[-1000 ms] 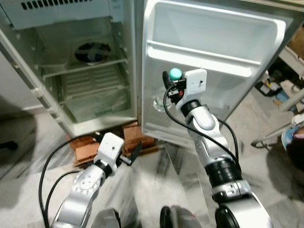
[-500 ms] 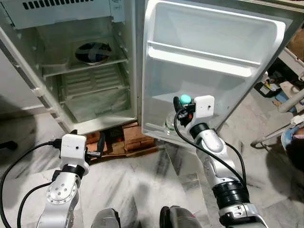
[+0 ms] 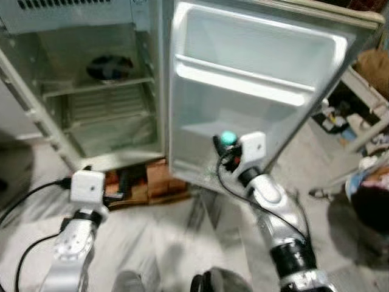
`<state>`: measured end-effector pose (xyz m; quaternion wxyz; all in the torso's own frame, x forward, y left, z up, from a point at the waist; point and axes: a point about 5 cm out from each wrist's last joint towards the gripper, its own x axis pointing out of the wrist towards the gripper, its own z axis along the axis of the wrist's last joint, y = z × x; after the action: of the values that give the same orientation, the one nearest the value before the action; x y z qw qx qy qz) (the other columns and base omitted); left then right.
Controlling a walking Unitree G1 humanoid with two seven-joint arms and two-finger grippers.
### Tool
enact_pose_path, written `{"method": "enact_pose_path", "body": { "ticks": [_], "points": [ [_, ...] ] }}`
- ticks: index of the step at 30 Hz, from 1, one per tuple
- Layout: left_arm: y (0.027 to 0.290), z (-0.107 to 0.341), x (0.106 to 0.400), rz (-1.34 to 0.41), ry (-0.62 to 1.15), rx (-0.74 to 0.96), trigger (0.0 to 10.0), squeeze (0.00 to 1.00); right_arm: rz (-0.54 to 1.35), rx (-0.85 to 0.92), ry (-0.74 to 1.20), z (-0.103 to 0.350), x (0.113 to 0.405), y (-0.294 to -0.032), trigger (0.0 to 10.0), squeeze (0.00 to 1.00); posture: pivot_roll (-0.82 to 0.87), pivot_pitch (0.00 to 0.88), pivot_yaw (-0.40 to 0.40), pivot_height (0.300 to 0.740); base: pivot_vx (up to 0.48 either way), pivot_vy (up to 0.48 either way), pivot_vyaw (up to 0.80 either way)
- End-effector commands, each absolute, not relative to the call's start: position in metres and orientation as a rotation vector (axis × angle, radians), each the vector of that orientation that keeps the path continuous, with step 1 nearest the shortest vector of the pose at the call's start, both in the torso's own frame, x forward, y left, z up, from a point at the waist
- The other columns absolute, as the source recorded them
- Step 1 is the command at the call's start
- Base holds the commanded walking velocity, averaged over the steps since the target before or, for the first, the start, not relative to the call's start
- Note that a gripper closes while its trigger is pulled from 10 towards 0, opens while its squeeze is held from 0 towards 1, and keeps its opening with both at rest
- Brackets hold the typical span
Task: Restocking fridge
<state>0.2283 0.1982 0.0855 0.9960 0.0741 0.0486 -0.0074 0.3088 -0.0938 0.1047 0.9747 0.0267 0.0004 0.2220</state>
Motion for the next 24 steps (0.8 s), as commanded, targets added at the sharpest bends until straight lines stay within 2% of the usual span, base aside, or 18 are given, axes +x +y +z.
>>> {"method": "enact_pose_path", "body": {
  "ticks": [1,6,8,18,24],
  "points": [
    [0.191,0.081,0.227,-0.027,0.115,0.141,10.0,0.0,0.394,0.024,-0.002,0.105,0.31,-0.111,10.0,0.0,0.06,0.097,-0.041,0.74,0.0,-0.472,0.0],
    [0.19,0.079,0.227,-0.03,0.116,0.154,10.0,0.0,0.397,-0.014,0.001,0.099,0.309,-0.112,10.0,0.0,0.06,0.089,-0.041,0.74,0.0,-0.442,0.0],
    [0.191,0.078,0.226,-0.011,0.117,0.149,10.0,0.0,0.4,0.036,0.024,0.096,0.307,-0.111,10.0,0.0,0.06,0.085,-0.041,0.74,0.0,0.0,0.0],
    [0.198,0.076,0.223,0.073,0.11,0.178,10.0,0.0,0.425,-0.01,-0.012,0.095,0.305,-0.111,10.0,0.0,0.07,0.071,-0.046,0.74,0.0,0.0,0.0],
    [0.211,0.075,0.218,0.19,0.106,0.164,10.0,0.0,0.411,0.0,-0.022,0.094,0.304,-0.115,10.0,0.0,0.07,0.071,-0.036,0.74,0.0,0.0,0.0]
  ]
}}
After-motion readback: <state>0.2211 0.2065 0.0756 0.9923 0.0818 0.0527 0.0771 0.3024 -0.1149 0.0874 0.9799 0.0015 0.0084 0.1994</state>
